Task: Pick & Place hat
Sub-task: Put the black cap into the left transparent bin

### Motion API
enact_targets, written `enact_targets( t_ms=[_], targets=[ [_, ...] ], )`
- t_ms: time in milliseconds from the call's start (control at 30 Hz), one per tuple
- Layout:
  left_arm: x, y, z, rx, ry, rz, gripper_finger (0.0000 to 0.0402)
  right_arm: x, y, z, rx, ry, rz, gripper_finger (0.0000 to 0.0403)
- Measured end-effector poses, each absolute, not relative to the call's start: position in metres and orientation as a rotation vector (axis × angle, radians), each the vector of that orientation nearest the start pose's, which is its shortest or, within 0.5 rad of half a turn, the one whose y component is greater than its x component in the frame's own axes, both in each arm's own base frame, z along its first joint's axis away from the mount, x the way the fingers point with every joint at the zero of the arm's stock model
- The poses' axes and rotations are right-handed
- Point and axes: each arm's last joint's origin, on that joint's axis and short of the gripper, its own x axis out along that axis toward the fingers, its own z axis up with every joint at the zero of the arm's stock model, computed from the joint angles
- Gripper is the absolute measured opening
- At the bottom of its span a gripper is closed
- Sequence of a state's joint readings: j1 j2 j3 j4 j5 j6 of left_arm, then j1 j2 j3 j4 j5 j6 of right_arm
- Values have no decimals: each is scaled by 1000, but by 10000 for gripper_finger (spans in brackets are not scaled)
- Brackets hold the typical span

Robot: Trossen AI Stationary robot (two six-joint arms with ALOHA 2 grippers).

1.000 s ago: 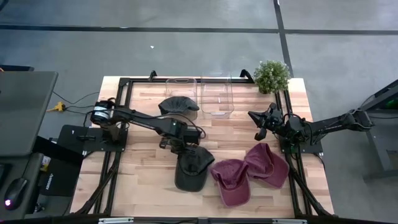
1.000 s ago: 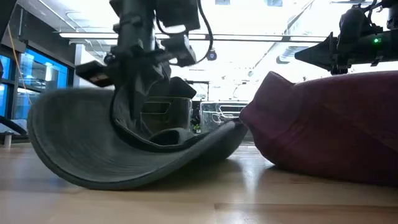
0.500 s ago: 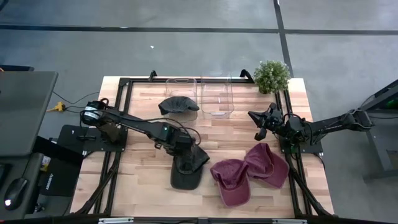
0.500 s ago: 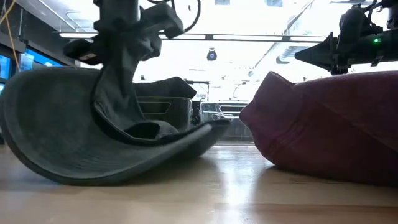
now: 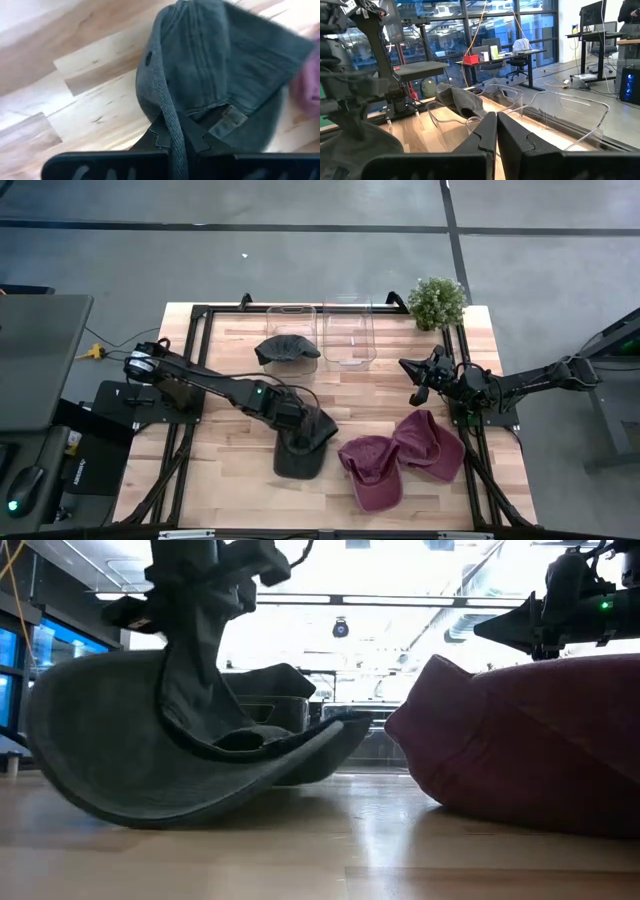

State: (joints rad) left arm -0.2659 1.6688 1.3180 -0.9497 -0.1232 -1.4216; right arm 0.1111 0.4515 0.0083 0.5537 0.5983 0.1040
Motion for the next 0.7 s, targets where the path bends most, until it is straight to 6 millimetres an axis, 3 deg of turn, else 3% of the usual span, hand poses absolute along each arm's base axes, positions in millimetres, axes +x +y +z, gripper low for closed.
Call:
enact_targets(
  t_ms=[700],
  targets=[
    [302, -121, 315, -800, 795, 819, 0, 122, -3, 178, 141, -130, -481, 8]
  ],
)
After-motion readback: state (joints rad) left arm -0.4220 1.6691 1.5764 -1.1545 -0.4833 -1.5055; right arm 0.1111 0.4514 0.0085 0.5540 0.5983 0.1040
